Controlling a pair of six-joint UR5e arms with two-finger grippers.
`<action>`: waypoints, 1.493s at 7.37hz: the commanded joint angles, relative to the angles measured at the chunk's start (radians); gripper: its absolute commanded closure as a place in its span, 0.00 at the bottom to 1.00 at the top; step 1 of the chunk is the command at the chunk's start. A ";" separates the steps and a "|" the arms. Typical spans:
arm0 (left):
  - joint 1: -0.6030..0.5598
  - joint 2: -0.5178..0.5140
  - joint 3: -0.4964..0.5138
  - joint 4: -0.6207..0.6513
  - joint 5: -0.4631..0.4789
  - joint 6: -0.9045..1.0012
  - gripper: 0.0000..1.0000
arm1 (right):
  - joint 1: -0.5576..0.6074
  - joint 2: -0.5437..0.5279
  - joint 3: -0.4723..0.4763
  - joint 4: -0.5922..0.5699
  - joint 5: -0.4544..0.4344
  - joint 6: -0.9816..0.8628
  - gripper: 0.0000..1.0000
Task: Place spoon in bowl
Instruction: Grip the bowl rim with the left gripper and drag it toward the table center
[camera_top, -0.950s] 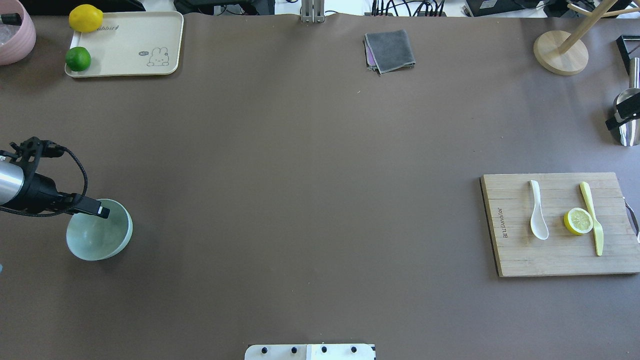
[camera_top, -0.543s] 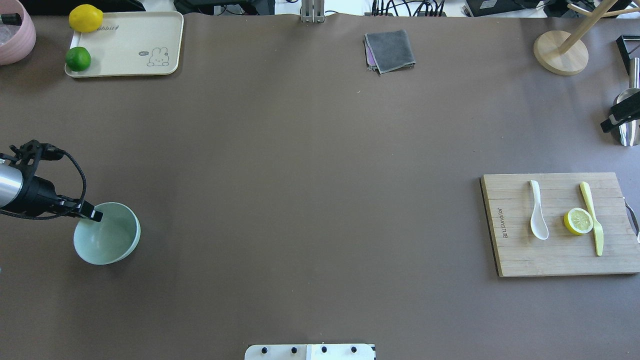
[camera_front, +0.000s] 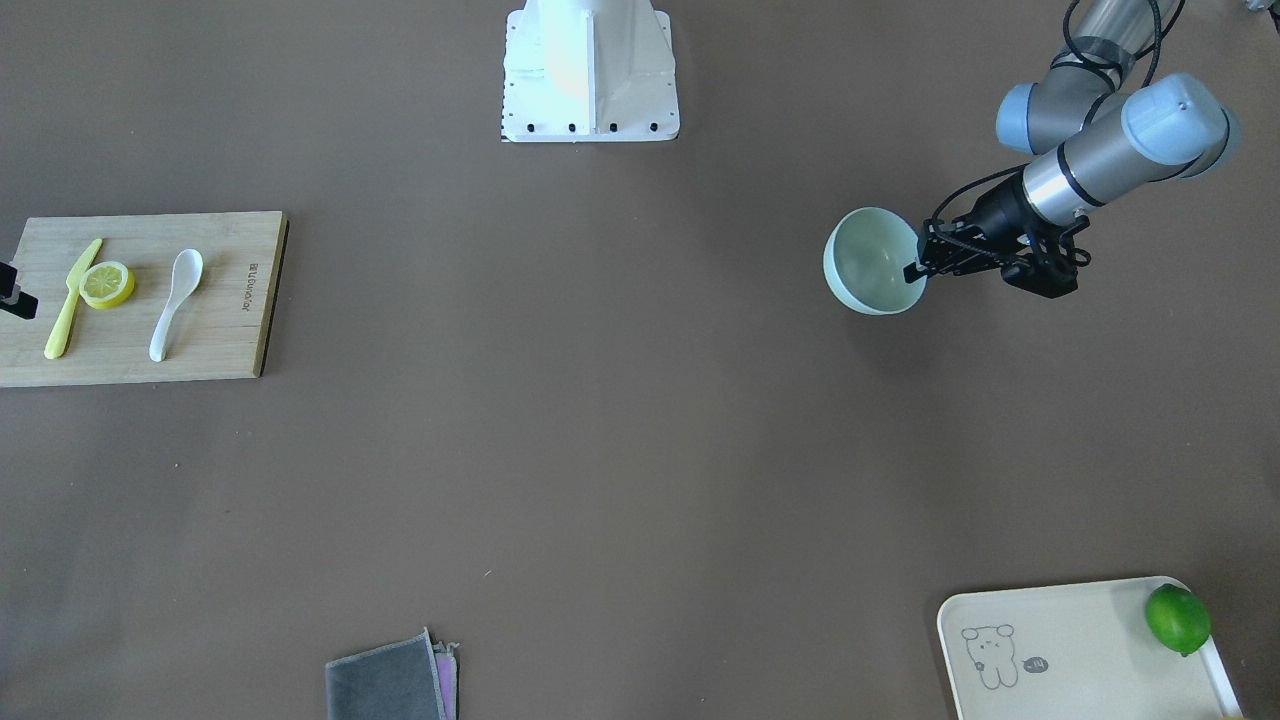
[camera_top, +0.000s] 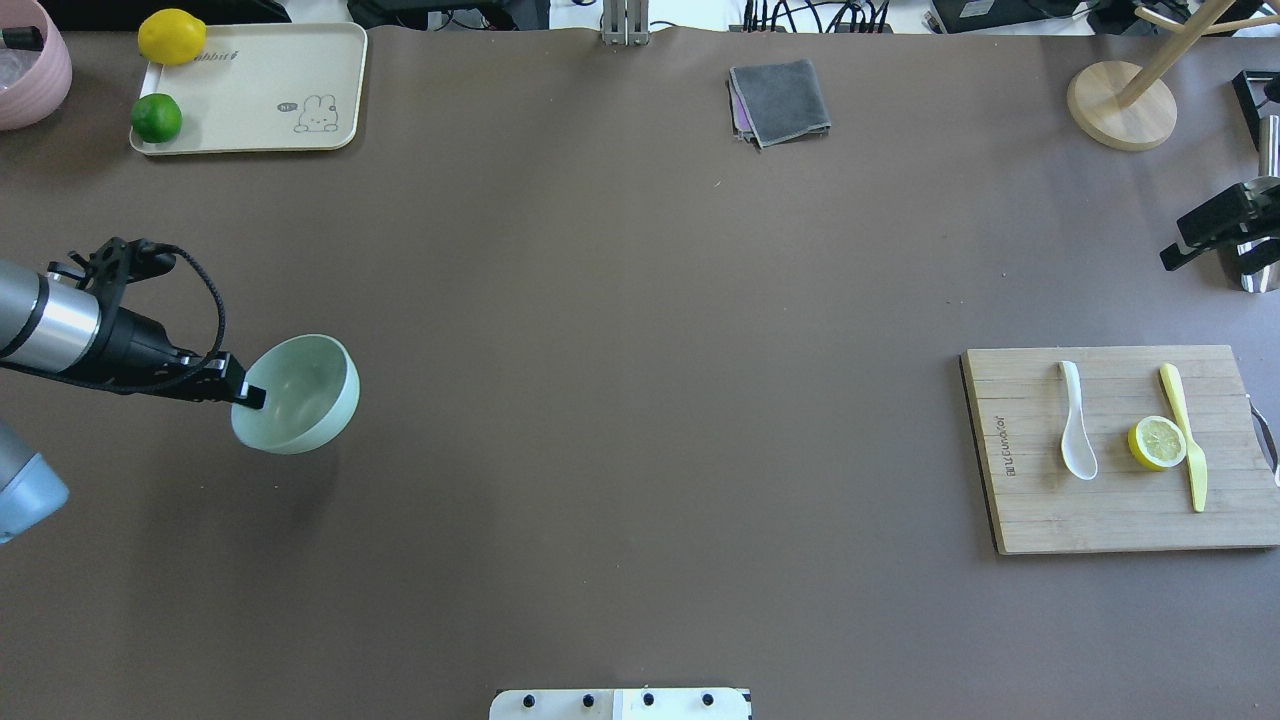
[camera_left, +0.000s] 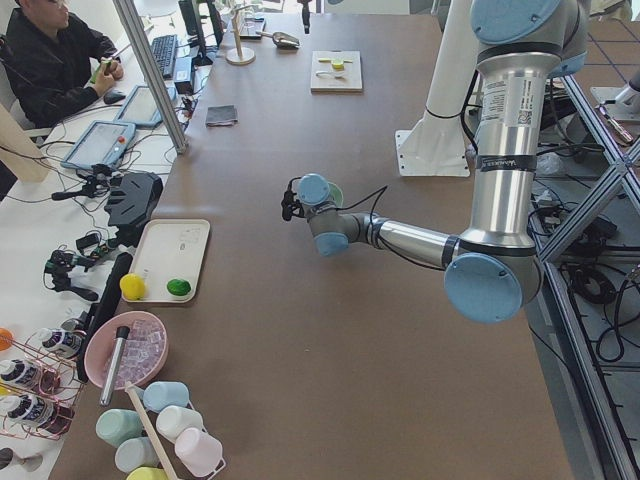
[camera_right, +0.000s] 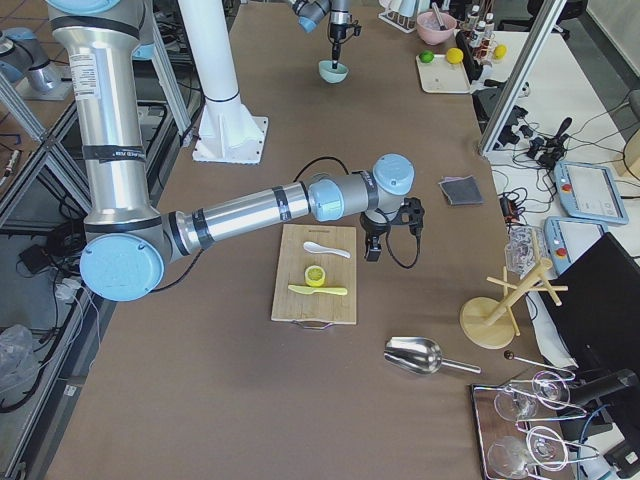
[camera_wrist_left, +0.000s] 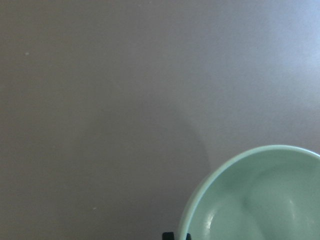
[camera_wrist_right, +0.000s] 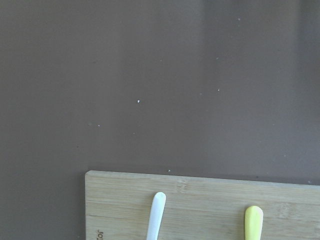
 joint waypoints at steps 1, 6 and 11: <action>0.006 -0.191 0.009 0.126 0.087 -0.119 1.00 | -0.067 0.045 0.011 0.001 -0.022 0.140 0.00; 0.196 -0.513 0.112 0.387 0.427 -0.205 1.00 | -0.167 0.064 0.035 0.000 -0.163 0.322 0.00; 0.287 -0.544 0.188 0.386 0.569 -0.172 1.00 | -0.177 0.053 0.035 0.000 -0.176 0.322 0.00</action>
